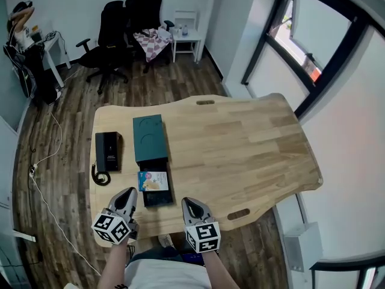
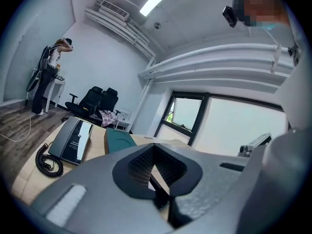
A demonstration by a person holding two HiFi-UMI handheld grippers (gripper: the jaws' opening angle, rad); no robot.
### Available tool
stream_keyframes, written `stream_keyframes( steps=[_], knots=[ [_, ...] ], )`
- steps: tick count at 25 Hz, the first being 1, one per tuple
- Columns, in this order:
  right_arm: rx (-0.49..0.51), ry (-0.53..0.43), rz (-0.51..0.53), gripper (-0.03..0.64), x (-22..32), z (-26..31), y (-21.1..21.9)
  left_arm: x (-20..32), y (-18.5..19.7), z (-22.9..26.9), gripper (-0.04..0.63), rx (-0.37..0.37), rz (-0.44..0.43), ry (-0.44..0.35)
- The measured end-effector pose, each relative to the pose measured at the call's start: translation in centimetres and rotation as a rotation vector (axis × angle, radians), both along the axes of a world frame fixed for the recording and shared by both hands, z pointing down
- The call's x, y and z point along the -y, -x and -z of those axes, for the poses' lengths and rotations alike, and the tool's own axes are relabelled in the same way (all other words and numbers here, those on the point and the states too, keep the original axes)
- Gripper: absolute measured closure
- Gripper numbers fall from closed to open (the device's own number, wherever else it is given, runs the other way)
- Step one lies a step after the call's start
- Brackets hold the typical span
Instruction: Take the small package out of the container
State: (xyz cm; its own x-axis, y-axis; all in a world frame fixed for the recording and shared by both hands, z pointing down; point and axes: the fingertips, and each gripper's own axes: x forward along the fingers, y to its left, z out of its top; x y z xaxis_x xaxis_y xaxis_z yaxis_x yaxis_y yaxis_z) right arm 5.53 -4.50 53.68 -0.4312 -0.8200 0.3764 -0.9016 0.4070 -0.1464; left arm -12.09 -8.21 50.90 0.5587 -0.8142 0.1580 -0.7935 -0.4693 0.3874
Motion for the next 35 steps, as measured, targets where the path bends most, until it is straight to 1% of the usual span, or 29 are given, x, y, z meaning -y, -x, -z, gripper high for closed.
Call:
stream_keyframes(
  steps=[3, 6, 10, 16, 21, 26, 35],
  knots=[
    [0.011, 0.000, 0.002, 0.611, 0.5, 0.0, 0.5, 0.5, 0.6, -0.8, 0.594, 0.023, 0.015, 0.018],
    [0.024, 0.001, 0.002, 0.611, 1.1, 0.0, 0.9, 0.9, 0.8, -1.0, 0.594, 0.017, 0.013, 0.031],
    [0.030, -0.009, 0.002, 0.611, 2.1, -0.1, 1.1, 2.0, 1.4, -1.1, 0.594, 0.003, 0.033, 0.052],
    [0.031, -0.010, -0.014, 0.611, 3.7, -0.7, 0.5, 3.3, 1.5, -1.9, 0.594, 0.014, 0.039, 0.066],
    [0.028, 0.020, -0.001, 0.611, 4.6, -2.0, 0.4, 3.7, 1.2, -4.0, 0.594, -0.003, 0.049, 0.119],
    [0.029, 0.063, 0.016, 0.611, 4.5, -3.9, 1.0, 3.4, 2.1, -7.3, 0.594, 0.020, 0.119, 0.206],
    [0.031, 0.105, 0.041, 0.611, 5.8, -5.7, 1.7, 4.1, 2.4, -9.4, 0.594, 0.048, 0.146, 0.248]
  ],
)
